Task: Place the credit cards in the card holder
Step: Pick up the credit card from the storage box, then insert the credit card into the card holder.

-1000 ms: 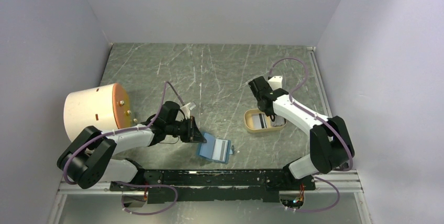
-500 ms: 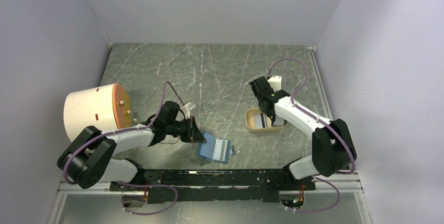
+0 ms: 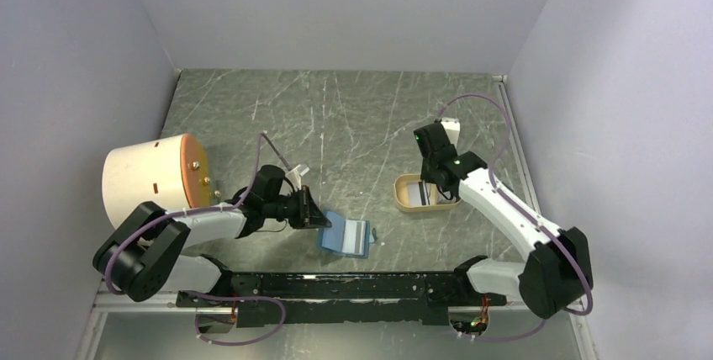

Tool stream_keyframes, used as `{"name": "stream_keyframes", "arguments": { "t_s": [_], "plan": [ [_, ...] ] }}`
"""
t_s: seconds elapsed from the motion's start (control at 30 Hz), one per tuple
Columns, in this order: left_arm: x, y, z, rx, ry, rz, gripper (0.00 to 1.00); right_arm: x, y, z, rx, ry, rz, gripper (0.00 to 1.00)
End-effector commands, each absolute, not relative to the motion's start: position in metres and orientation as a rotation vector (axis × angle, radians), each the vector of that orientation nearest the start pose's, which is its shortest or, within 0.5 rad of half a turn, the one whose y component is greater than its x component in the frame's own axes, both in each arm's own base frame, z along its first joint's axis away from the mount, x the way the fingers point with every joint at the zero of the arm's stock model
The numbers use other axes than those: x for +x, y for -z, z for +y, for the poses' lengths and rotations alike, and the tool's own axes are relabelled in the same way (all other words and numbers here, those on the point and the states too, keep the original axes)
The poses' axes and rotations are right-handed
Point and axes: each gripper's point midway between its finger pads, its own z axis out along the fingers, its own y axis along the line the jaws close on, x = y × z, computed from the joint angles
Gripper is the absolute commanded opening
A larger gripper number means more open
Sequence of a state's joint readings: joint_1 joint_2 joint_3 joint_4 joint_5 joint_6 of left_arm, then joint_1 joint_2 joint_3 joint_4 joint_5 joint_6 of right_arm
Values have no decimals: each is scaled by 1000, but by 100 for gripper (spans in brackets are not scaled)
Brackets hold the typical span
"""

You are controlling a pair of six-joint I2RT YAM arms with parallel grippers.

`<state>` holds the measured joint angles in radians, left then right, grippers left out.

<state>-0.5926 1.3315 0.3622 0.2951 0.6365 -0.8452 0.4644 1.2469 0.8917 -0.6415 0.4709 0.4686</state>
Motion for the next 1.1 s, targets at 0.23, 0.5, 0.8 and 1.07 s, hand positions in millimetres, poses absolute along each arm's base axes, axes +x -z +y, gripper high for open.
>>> {"name": "stream_keyframes", "arguments": {
  "t_s": [0.23, 0.5, 0.8, 1.07],
  "plan": [
    [191, -62, -266, -108, 1504, 2408, 9, 265, -173, 160, 136, -543, 2243, 0],
    [190, -43, -253, -96, 1344, 2493, 27, 218, -175, 243, 78, -970, 2136, 0],
    [188, -38, -244, -86, 1253, 2513, 27, 188, -130, 285, 27, -1140, 2163, 0],
    [185, -38, -240, -79, 1244, 2505, 18, 183, -100, 284, 82, -1145, 2200, 0]
  ]
}}
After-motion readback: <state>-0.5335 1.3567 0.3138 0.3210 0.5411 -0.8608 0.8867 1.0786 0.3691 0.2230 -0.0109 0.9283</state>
